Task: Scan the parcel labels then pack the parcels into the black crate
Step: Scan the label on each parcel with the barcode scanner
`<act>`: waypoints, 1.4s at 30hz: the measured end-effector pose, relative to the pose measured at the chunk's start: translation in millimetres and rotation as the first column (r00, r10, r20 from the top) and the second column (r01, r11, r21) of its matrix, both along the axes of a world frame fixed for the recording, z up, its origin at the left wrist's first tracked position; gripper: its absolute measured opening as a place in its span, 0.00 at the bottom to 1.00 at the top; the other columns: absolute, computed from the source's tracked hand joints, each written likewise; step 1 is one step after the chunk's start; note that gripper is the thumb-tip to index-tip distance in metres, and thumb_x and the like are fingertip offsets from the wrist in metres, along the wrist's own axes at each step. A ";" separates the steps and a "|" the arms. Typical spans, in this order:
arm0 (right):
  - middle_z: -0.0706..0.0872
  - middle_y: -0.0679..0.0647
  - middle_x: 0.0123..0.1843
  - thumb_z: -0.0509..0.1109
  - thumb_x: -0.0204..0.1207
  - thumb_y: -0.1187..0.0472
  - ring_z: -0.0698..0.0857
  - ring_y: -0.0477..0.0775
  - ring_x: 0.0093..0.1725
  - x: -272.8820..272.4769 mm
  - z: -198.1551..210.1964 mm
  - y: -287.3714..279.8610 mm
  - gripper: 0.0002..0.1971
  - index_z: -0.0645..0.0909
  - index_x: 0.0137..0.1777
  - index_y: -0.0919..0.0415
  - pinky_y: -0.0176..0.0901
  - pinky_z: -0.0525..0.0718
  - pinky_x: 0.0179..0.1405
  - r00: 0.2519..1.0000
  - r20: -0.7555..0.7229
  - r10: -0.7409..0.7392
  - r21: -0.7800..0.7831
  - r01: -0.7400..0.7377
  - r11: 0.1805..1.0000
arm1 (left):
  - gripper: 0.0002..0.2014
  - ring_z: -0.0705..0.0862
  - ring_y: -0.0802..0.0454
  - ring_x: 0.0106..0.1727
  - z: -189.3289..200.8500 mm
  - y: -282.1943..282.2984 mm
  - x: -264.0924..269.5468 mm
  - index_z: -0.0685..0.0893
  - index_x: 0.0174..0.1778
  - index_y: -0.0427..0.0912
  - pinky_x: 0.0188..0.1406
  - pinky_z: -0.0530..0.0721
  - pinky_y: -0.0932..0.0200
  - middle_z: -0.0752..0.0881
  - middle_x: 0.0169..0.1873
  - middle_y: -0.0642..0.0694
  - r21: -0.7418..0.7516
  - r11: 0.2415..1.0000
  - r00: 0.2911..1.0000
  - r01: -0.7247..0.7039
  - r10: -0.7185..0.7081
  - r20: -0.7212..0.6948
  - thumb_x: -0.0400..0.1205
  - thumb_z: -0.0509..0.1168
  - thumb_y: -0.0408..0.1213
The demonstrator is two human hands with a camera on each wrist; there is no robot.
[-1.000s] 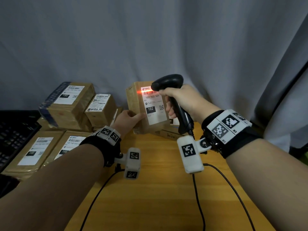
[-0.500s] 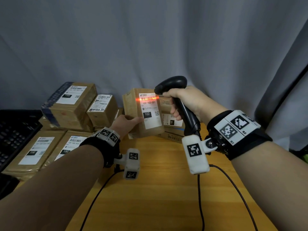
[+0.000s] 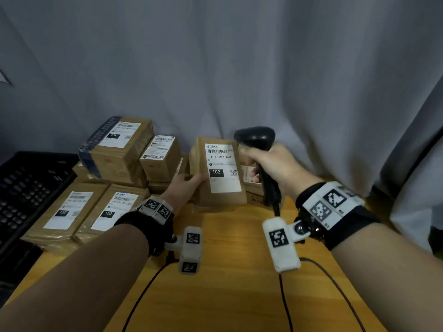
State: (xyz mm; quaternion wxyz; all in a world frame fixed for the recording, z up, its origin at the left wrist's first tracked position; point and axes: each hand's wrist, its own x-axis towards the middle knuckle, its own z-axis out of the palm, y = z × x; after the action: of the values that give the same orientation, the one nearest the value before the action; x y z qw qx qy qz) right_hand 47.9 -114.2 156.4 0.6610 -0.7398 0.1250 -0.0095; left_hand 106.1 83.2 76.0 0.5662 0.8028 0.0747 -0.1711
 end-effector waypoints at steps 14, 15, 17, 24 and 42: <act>0.84 0.52 0.31 0.74 0.76 0.56 0.83 0.49 0.31 45.8 -52.7 158.8 0.09 0.83 0.50 0.62 0.42 0.85 0.37 0.996 0.089 0.006 0.069 -0.012 0.998 | 0.21 0.86 0.50 0.52 25.4 175.6 18.5 0.78 0.66 0.40 0.41 0.82 0.62 0.86 0.54 0.44 -0.186 0.957 0.950 -0.222 0.255 0.178 0.80 0.68 0.46; 0.83 0.52 0.30 0.74 0.77 0.56 0.83 0.49 0.30 53.5 -46.7 172.9 0.09 0.83 0.48 0.61 0.43 0.84 0.37 0.995 0.102 0.016 0.074 -0.023 0.997 | 0.21 0.87 0.51 0.51 30.4 191.2 24.3 0.79 0.64 0.40 0.40 0.83 0.62 0.87 0.54 0.43 -0.203 0.950 0.939 -0.235 0.276 0.203 0.79 0.69 0.46; 0.83 0.52 0.30 0.74 0.77 0.57 0.82 0.49 0.29 68.5 -38.8 199.2 0.10 0.82 0.50 0.62 0.41 0.84 0.34 0.992 0.129 0.013 0.093 -0.025 0.995 | 0.19 0.86 0.52 0.48 37.2 223.6 36.6 0.79 0.62 0.40 0.39 0.85 0.61 0.87 0.53 0.43 -0.215 0.933 0.912 -0.288 0.335 0.235 0.80 0.68 0.47; 0.84 0.54 0.36 0.75 0.76 0.56 0.81 0.45 0.25 96.3 -53.9 273.2 0.15 0.81 0.56 0.66 0.37 0.82 0.26 0.995 0.093 0.020 0.081 -0.028 0.996 | 0.31 0.85 0.46 0.52 25.4 350.7 53.6 0.74 0.71 0.43 0.41 0.85 0.51 0.84 0.58 0.42 -0.260 0.801 0.817 -0.539 0.573 0.072 0.76 0.64 0.57; 0.85 0.53 0.32 0.75 0.76 0.55 0.83 0.48 0.28 94.9 -110.2 335.7 0.11 0.83 0.50 0.63 0.36 0.83 0.29 0.995 -0.065 0.072 -0.123 -0.080 0.989 | 0.30 0.71 0.32 0.70 -33.2 366.7 70.0 0.71 0.75 0.42 0.67 0.73 0.41 0.72 0.71 0.34 0.676 0.687 0.964 -0.266 0.204 0.172 0.79 0.67 0.50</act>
State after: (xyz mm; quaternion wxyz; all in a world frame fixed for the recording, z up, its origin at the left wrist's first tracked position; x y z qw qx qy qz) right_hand 142.9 221.4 46.2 0.6091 -0.7840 0.1159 0.0301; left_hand 176.1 449.9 42.8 0.2439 0.9461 0.2117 -0.0230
